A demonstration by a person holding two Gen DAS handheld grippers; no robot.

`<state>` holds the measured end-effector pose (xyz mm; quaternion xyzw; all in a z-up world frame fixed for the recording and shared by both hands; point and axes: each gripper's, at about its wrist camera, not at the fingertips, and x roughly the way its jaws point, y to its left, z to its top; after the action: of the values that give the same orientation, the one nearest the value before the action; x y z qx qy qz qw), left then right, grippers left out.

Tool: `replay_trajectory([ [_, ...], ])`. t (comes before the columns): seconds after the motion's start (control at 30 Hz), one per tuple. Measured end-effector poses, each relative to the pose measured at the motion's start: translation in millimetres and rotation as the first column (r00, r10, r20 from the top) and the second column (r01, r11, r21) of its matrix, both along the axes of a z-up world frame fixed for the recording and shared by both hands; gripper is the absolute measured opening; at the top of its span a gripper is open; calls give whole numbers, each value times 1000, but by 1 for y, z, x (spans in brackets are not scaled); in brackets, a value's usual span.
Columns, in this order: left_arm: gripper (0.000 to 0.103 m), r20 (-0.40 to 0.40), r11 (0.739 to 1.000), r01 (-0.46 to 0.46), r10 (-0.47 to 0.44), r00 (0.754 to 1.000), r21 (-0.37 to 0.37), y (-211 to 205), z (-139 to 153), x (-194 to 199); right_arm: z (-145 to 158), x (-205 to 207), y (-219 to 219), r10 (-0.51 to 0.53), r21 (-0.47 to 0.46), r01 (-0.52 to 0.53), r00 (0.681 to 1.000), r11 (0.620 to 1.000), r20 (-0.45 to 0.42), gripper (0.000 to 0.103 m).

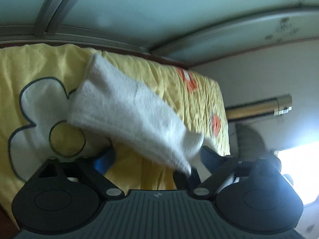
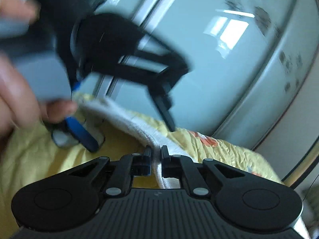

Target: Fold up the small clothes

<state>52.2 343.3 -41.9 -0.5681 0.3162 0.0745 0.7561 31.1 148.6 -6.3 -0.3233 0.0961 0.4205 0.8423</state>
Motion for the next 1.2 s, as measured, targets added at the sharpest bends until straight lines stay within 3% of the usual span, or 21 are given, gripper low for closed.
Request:
replay_trajectory([
  [0.13,43,-14,998,-38,37,999,-45,2,-7,11,1,-7,-7,15,-5,-15,1000,1000,8,10],
  [0.23,20,-42,997,-69,67,997,-32,0,-11,15,-5,-5,-5,18,-15,-18,1000,1000,-2,11],
  [0.3,11,-60,997,-74,74,995,13,-1,-11,18,-6,-3,-10,11,-9,-11,999,1000,-34,12],
  [0.37,10,-64,995,-60,65,996,80,-2,-9,20,2,-3,-19,-1,35,4,997,999,-77,12],
  [0.43,9,-69,987,-39,50,996,158,-3,-3,23,16,5,-41,-35,108,49,991,993,-126,19],
  [0.5,9,-66,967,-27,45,997,254,-4,8,27,27,22,-66,-100,178,133,978,975,-181,43],
  [0.53,9,-61,950,-29,50,997,311,-4,16,29,31,32,-80,-138,206,182,968,961,-212,47],
  [0.6,9,-41,902,-43,67,997,429,-5,33,35,31,55,-104,-234,214,295,934,931,-271,52],
  [0.67,9,-34,833,-52,84,996,550,-7,51,44,22,74,-124,-332,161,394,891,905,-311,52],
  [0.73,9,-26,750,-57,98,995,659,-12,68,55,12,82,-142,-411,101,465,850,880,-330,52],
  [0.83,9,7,608,-69,103,995,791,-26,91,73,1,79,-167,-460,70,506,826,860,-325,54],
  [0.9,9,27,538,-75,96,995,840,-35,104,87,-2,74,-182,-486,66,530,814,845,-319,61],
  [1.0,9,62,474,-90,75,995,876,-49,125,109,-9,68,-204,-514,38,558,787,829,-341,68],
  [1.13,9,127,318,-126,19,992,939,-88,150,129,-15,60,-222,-508,39,561,776,827,-374,71],
  [1.2,9,147,282,-132,-31,989,950,-111,159,137,-13,54,-228,-507,62,567,776,822,-376,74],
])
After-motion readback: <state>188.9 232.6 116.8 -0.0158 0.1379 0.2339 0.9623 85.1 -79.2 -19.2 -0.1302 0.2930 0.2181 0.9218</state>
